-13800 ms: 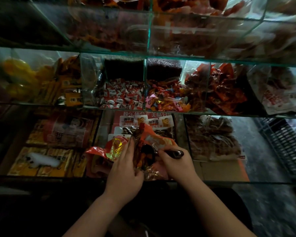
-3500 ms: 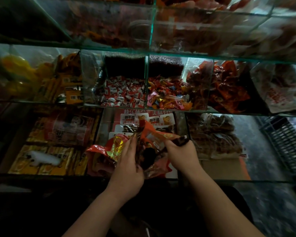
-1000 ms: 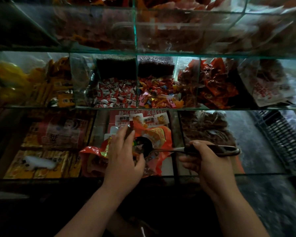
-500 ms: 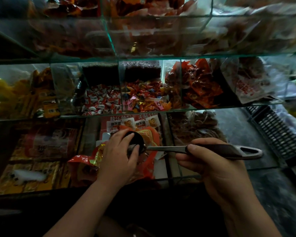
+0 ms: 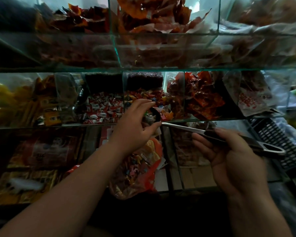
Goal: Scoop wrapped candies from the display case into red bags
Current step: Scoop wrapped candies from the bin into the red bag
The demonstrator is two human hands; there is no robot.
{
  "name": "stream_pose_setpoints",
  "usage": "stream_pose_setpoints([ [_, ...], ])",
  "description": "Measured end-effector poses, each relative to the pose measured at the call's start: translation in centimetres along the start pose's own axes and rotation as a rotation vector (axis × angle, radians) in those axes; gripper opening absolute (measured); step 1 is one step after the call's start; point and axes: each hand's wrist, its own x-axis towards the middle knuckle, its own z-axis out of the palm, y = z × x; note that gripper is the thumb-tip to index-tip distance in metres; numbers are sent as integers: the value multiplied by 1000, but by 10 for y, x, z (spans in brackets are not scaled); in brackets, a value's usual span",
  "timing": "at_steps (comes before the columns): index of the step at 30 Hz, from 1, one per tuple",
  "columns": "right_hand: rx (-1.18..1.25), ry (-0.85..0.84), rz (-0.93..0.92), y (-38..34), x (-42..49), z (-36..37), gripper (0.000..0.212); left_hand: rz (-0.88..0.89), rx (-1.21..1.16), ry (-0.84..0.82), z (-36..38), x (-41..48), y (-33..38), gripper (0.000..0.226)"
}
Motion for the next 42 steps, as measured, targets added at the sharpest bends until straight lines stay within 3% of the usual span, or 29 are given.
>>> stream_pose_setpoints([
  [5, 160, 91, 30, 12, 26, 17, 7, -56, -123, 92, 4, 6, -9, 57],
  [8, 183, 94, -60, 30, 52, 33, 4, -176, -106, 185, 6, -2, -19, 48],
  [9, 89, 81, -163, 39, 60, 38, 2, -223, -74, 181, 6, -5, -22, 48],
  [11, -373, 6, -578, 54, 79, 43, 4, -279, -21, 135, 9, -14, -27, 51],
  [13, -926, -252, -952, 60, 98, 43, 13, -273, 15, 94, 13, -21, -28, 54],
  [15, -1315, -463, -942, 60, 109, 42, 36, -247, 28, 90, 15, -25, -26, 52],
  [16, -1394, -501, -891, 60, 110, 42, 45, -244, 20, 95, 15, -26, -26, 50],
  [18, -1344, -482, -907, 59, 103, 40, 42, -252, -14, 105, 13, -26, -25, 48],
  [23, -970, -359, -1107, 52, 53, 25, 9, -290, -76, 117, 8, -29, -21, 48],
  [29, -504, -333, -843, 41, -23, -6, 8, -320, -157, 94, 0, -44, -12, 81],
  [34, -313, -370, -572, 36, -46, -7, 7, -370, -139, 59, -1, -67, -11, 98],
  [38, -373, -353, -418, 28, -49, -9, 9, -438, -85, -20, -6, -92, -10, 91],
  [42, -520, -404, -332, 25, -53, -15, 7, -477, 56, -9, -11, -124, -14, 67],
])
